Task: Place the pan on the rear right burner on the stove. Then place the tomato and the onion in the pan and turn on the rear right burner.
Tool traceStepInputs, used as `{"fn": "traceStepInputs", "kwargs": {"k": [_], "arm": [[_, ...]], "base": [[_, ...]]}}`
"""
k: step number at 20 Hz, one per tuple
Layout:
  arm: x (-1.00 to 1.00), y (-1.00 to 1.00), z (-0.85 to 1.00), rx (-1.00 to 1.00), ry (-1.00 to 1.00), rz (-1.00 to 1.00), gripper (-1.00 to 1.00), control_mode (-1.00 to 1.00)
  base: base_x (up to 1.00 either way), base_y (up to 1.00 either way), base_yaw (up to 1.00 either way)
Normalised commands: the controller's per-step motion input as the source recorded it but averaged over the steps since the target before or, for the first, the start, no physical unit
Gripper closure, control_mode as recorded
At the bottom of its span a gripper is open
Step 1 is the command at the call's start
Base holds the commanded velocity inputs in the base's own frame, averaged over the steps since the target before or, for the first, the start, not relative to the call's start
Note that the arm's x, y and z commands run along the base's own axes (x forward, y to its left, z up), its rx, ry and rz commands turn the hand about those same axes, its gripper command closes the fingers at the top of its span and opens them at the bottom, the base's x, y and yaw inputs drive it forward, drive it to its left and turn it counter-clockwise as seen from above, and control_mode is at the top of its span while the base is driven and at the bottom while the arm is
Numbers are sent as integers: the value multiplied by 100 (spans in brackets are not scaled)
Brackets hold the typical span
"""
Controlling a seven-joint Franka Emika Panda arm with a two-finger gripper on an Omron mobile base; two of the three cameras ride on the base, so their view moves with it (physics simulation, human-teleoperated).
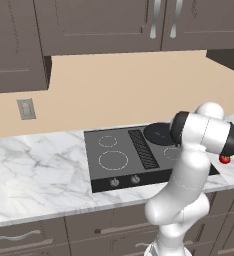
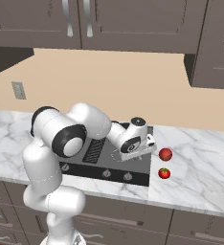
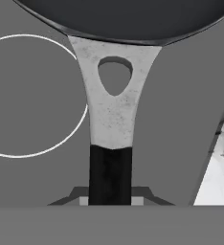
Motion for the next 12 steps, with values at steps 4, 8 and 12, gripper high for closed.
{"fn": "traceStepInputs", "kwargs": {"k": [4,8,12], "arm": [[23,-10,-11,0,0,0,100,-100],[22,-11,-11,0,0,0,100,-100],[16,-1,-11,0,0,0,100,-100]], "base": [[0,0,0],[0,0,0],[0,0,0]]}}
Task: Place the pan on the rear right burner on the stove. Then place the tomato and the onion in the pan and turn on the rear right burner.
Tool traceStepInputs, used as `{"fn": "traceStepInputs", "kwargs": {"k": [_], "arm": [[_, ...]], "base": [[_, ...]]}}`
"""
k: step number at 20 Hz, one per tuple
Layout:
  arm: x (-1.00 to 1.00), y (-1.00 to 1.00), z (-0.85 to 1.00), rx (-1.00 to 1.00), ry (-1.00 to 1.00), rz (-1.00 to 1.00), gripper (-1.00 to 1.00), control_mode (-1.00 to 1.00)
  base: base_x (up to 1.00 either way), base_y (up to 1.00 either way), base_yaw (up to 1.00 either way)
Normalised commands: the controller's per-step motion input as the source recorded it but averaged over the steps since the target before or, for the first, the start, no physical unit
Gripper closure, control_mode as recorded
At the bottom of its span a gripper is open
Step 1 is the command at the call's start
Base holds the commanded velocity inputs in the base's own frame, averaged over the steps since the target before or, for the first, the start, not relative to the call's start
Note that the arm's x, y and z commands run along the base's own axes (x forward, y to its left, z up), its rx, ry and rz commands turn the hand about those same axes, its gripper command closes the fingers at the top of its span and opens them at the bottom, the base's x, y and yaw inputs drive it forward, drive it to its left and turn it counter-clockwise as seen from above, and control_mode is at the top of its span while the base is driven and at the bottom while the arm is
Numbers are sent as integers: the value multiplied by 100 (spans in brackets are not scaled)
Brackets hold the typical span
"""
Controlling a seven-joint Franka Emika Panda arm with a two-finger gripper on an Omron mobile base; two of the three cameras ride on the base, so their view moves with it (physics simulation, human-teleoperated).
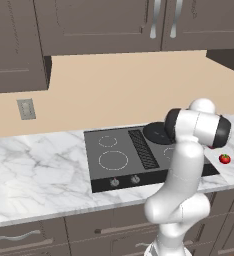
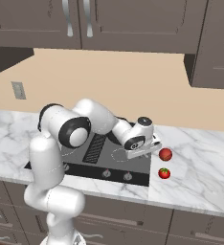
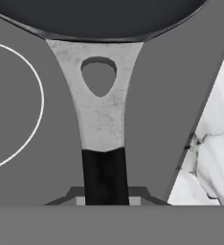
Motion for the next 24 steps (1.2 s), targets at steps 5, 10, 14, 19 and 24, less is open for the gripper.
{"fn": "traceStepInputs", "kwargs": {"k": [5,10,14,19,24], "arm": [[3,0,-14,0,0,-1,100,-100],[3,0,-17,0,0,-1,100,-100],[5,0,-21,0,0,-1,100,-100],[2,0,-26,0,0,-1,100,-100],[0,0,-27,0,0,-2,100,-100]], "base": [[0,0,0],[0,0,0],[0,0,0],[0,0,0],[0,0,0]]}}
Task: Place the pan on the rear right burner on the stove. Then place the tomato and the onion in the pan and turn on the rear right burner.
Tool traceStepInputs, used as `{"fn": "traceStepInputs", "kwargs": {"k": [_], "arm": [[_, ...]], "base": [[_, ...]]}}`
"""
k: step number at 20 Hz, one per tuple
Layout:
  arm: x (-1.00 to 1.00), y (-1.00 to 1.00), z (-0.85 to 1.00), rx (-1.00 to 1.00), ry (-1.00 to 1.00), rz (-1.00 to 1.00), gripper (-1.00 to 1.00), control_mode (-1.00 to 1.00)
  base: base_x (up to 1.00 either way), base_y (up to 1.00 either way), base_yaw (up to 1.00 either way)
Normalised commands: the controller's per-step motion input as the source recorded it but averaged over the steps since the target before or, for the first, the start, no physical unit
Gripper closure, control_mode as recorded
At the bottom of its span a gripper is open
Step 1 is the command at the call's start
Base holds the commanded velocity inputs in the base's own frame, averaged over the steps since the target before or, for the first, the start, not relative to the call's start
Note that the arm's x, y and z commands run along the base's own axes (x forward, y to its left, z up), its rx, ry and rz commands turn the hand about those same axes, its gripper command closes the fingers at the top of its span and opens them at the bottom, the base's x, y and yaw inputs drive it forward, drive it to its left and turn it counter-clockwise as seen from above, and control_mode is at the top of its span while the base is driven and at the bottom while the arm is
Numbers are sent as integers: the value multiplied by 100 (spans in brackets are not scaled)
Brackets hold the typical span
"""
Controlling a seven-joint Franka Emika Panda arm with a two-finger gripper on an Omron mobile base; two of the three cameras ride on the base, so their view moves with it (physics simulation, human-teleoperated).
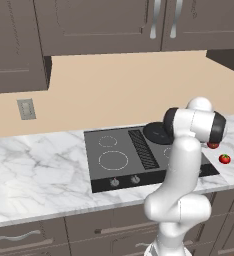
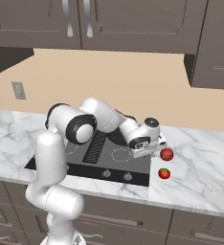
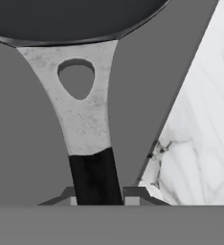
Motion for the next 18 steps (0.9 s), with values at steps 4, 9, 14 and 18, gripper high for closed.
{"fn": "traceStepInputs", "kwargs": {"k": [4,9,14,18], "arm": [[0,0,-17,0,0,-2,100,-100],[0,6,-2,0,0,-1,100,-100],[0,15,0,0,0,-2,-100,-100],[0,2,0,0,0,-1,-100,-100]], "base": [[0,0,0],[0,0,0],[0,0,0],[0,0,0]]}}
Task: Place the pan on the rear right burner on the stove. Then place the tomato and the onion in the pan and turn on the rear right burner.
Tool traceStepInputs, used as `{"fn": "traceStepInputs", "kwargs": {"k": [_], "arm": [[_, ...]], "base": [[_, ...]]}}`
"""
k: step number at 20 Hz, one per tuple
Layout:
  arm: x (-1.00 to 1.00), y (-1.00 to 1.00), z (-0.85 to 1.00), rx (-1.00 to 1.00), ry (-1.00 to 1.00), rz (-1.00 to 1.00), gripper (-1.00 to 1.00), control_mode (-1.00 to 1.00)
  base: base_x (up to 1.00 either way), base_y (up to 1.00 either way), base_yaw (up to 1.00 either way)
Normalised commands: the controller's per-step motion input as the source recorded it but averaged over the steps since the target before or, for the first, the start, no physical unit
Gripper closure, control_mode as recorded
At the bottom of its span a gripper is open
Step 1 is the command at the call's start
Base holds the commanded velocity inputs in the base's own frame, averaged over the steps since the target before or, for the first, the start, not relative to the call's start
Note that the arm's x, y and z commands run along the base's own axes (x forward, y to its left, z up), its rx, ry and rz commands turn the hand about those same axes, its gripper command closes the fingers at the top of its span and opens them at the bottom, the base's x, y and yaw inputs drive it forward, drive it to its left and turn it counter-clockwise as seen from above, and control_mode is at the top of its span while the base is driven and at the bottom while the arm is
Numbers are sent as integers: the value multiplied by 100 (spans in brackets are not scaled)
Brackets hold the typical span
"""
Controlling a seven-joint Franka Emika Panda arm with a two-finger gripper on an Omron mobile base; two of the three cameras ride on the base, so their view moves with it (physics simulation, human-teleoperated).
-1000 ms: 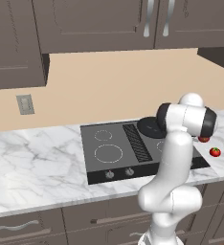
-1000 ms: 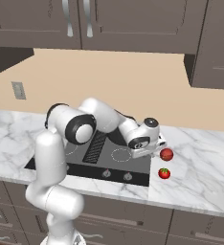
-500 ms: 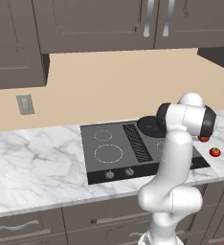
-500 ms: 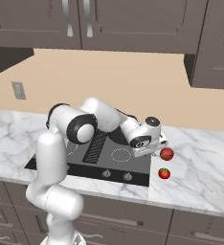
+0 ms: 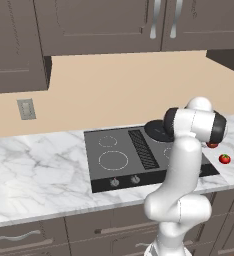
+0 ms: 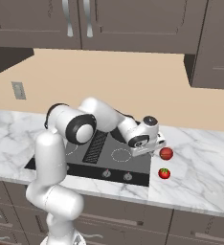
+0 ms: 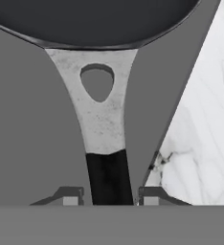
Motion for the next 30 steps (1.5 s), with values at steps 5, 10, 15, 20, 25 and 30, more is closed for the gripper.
{"fn": "traceStepInputs", "kwargs": {"k": [5,10,15,20,25,30], "arm": [[0,0,0,0,0,0,-100,-100],[-12,0,14,0,-2,0,-100,-100],[-21,0,47,0,-9,0,-100,-100],[-22,3,63,0,-7,0,-100,-100],[-14,1,61,1,-1,0,-100,-100],[-22,0,42,6,0,-11,-100,-100]], "base": [[0,0,0],[0,0,0],[0,0,0],[0,0,0],[0,0,0],[0,0,0]]}}
